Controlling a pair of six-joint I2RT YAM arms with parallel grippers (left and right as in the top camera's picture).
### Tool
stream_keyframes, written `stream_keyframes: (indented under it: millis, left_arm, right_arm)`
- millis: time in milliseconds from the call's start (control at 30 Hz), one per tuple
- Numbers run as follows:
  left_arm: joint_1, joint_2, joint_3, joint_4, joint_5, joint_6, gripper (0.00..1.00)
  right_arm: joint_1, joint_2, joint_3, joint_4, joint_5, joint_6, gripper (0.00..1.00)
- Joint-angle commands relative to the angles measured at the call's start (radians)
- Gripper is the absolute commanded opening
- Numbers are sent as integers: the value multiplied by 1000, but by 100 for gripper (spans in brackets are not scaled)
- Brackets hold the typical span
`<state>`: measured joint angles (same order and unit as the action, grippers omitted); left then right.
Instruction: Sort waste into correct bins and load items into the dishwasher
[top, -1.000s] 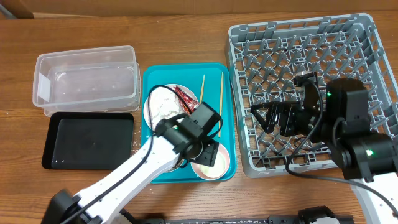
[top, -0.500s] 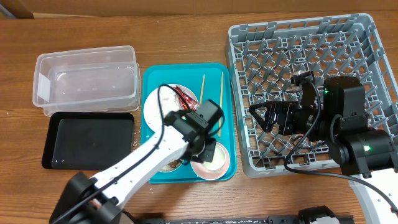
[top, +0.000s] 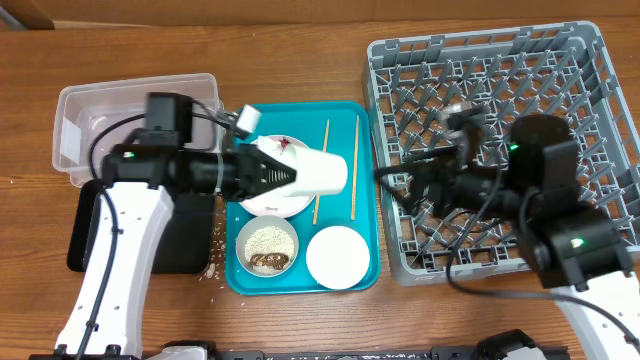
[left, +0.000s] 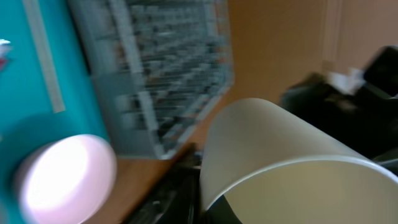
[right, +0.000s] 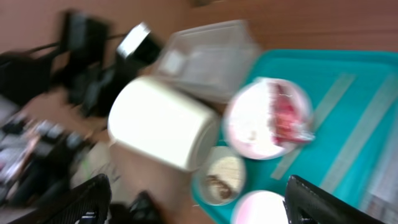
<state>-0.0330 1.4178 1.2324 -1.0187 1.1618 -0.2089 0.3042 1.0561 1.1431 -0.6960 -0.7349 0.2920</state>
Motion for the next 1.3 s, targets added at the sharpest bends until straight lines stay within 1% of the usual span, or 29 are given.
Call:
stream_keyframes:
  millis: [0,33,200,333,367,400,500,567,633,667,700,767,833,867,900,933,967,1100,1133,1200,1233,1267]
  left_arm:
    - [6,4,14,-3,400,98,4]
    - [1,4,14,-3,421,97,4]
    - [-15,3,14,-27,420,91,4]
    - [-41,3,14,-29,420,91,4]
    - [-58,3,14,-27,420,92,4]
    - [-66,3,14,-27,417,95,4]
    - [-74,3,14,-27,386,97,4]
    - [-72,3,14,-24,367,97,4]
    - [-72,3,14,-17,349,97,4]
    - [-72,3,14,-13,350,97,4]
    - [-72,3,14,-8,351,97,4]
    - [-72,3,14,17,355,74,4]
    - [-72,3,14,55,357,40,4]
    - [-72,3,14,71,358,30,4]
    - [-72,3,14,85,357,20,4]
    - [-72,3,14,91,358,19,4]
    - [-72,3,14,93,357,17,4]
    - [-72,3,14,103,357,17,4]
    - [-72,3,14,111,357,9,4]
    - [-72,3,14,119,356,-2,4]
    - [-72,3,14,119,354,-2,9]
    - [-72,3,14,119,354,-1,19]
  right_arm:
    - [111,5,31,80,-66,39,95]
    - [126,11,31,102,-59,39,96]
    - [133,39,31,173,-52,68,97]
    - [134,76,31,239,-113,83,97]
    - [134,97,31,274,-147,110,91]
    - [134,105,31,295,-182,117,83]
    - [134,113,31,345,-281,127,70]
    - [134,109,31,351,-304,128,66]
    - [134,105,31,347,-315,127,64]
    - [134,105,31,346,-323,127,67]
    - [134,105,31,342,-333,127,78]
    - [134,105,31,326,-332,121,84]
    - [134,106,31,312,-332,120,93]
    - [134,106,31,306,-332,120,96]
    - [134,106,31,299,-328,120,96]
    - [134,106,31,291,-321,120,88]
    - [134,106,31,290,-321,120,83]
    - [134,106,31,283,-322,120,77]
    - [134,106,31,283,-322,120,72]
    - [134,106,31,283,-322,120,67]
    - [134,106,31,283,-322,120,66]
    - [134,106,31,283,-322,120,64]
